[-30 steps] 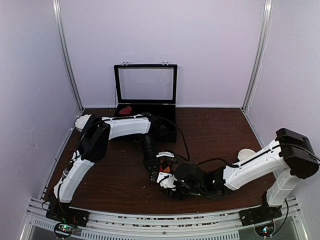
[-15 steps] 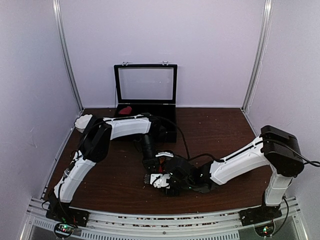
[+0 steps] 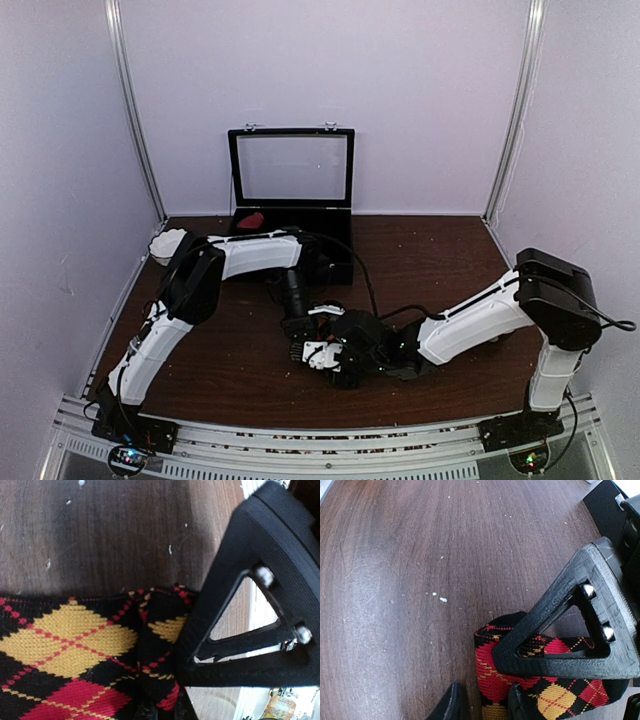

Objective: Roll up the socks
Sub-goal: Roll the sock at the center of the board.

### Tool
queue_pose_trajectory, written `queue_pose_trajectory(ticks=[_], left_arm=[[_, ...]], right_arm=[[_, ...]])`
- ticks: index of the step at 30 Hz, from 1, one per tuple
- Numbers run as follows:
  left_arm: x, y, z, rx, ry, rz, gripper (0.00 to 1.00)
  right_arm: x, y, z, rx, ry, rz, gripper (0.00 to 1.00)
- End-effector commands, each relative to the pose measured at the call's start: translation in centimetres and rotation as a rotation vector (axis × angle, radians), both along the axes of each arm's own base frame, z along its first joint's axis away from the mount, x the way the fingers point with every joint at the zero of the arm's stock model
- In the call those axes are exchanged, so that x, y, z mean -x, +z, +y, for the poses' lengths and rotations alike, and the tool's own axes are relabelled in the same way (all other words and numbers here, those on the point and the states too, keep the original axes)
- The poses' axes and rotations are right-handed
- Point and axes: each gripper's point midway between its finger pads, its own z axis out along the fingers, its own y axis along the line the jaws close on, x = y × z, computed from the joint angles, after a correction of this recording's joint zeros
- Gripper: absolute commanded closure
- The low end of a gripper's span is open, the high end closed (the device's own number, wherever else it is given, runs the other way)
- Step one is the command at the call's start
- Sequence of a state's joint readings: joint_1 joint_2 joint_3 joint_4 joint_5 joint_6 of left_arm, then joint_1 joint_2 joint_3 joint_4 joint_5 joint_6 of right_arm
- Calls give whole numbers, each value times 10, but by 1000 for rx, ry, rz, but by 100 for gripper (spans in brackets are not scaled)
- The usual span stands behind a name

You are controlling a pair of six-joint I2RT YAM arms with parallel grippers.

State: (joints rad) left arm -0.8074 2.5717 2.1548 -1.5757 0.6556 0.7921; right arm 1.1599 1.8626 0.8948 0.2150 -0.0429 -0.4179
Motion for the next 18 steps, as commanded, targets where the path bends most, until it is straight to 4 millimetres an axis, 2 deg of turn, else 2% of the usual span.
queue_pose_trajectory(ticks=[1, 4, 6, 9, 14, 16, 18], left_arm=[[11, -6, 17, -62, -47, 54, 95], [10, 0, 20, -52, -56, 31, 77], [6, 7, 19, -26, -48, -7, 71], [-5, 26, 16, 28, -17, -87, 67], [-34, 63, 9, 174, 123, -230, 63], [-36, 77, 12, 221, 150, -247, 62], [-34, 83, 17, 241, 151, -258, 61]], right_arm=[[-3, -36, -23, 87, -36, 109, 68], [5, -61, -32, 128, -49, 205, 71], [11, -76, -39, 158, -66, 265, 76], [21, -85, -48, 167, -75, 331, 83], [32, -87, -55, 152, -80, 431, 87], [33, -91, -60, 157, -98, 450, 87], [34, -95, -65, 167, -110, 481, 88]])
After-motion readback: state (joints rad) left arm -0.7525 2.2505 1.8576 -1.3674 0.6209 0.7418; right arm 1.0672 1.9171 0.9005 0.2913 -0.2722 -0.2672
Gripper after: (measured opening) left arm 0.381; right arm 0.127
